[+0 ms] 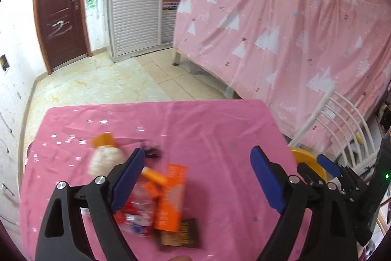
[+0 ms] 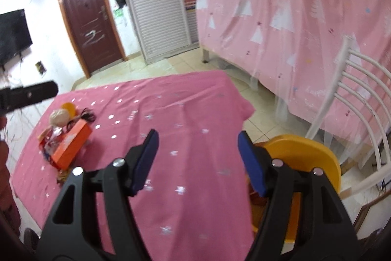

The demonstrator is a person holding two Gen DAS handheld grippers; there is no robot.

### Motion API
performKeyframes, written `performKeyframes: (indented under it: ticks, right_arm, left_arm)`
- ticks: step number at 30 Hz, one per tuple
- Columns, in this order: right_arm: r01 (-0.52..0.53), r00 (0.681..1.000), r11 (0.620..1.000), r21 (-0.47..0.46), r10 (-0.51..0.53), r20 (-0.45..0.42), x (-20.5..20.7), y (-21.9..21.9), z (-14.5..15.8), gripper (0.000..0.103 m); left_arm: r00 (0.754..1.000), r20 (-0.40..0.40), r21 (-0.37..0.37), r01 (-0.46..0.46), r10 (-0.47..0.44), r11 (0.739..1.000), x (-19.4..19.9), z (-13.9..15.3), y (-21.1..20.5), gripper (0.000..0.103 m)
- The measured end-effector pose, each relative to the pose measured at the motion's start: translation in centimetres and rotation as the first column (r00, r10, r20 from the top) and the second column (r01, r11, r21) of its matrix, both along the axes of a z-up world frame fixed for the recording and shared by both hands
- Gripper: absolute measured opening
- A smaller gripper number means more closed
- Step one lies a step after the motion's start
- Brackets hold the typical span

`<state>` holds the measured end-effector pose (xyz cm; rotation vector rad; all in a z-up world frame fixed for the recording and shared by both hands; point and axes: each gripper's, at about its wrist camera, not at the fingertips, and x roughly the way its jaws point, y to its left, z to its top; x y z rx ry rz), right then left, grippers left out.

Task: Collect trash
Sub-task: 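Return both open grippers to the remaining trash on the table, then grasp the white crumpled bag with the left gripper while the right grasps the orange box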

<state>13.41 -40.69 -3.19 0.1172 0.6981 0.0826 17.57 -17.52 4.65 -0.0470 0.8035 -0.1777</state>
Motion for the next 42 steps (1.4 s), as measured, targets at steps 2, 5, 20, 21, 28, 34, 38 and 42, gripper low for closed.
performKeyframes:
  ticks: [2,5,20,21,28,34,38,42]
  right_arm:
    - [-0.024,1.0,1.0,-0.013,0.024,-0.001,0.2,1.3,0.1,0.065]
    - [-0.063,0.998,0.998,-0.026,0.063,-0.008,0.5,3.4,0.3,0.065]
    - [-0.208,0.976,0.977,-0.045,0.204,-0.081,2.8,12.3,0.2,0.082]
    - [-0.217,0.973,0.975,-0.05,0.212,-0.091,3.0,13.0,0.1,0.082]
    - [-0.242,0.961,0.969,-0.047,0.232,-0.15,4.0,15.7,-0.6,0.082]
    - [-0.266,0.952,0.963,-0.034,0.256,-0.168,4.3,16.7,-0.9,0.078]
    - [-0.281,0.947,0.959,-0.029,0.272,-0.172,4.4,17.5,-0.8,0.075]
    - [-0.305,0.937,0.952,-0.028,0.294,-0.189,4.5,18.4,-1.2,0.067]
  left_arm:
    - [1.0,-0.003,0.005,-0.021,0.021,1.0,0.4,0.2,1.6,0.082]
    - [0.998,-0.012,0.01,-0.054,0.054,0.998,0.9,0.1,4.3,0.082]
    - [0.98,-0.15,0.0,-0.129,0.128,0.992,4.4,-3.7,11.7,0.082]
    - [0.978,-0.168,-0.006,-0.13,0.127,0.992,4.8,-4.1,12.0,0.082]
    - [0.966,-0.235,-0.051,-0.122,0.107,0.991,5.9,-6.4,12.7,0.074]
    - [0.958,-0.28,-0.099,-0.096,0.065,0.99,6.5,-7.7,12.3,0.055]
    - [0.956,-0.29,-0.127,-0.079,0.039,0.989,6.6,-8.3,12.0,0.047]
    - [0.962,-0.27,-0.154,-0.079,0.035,0.985,6.1,-8.4,12.2,0.045]
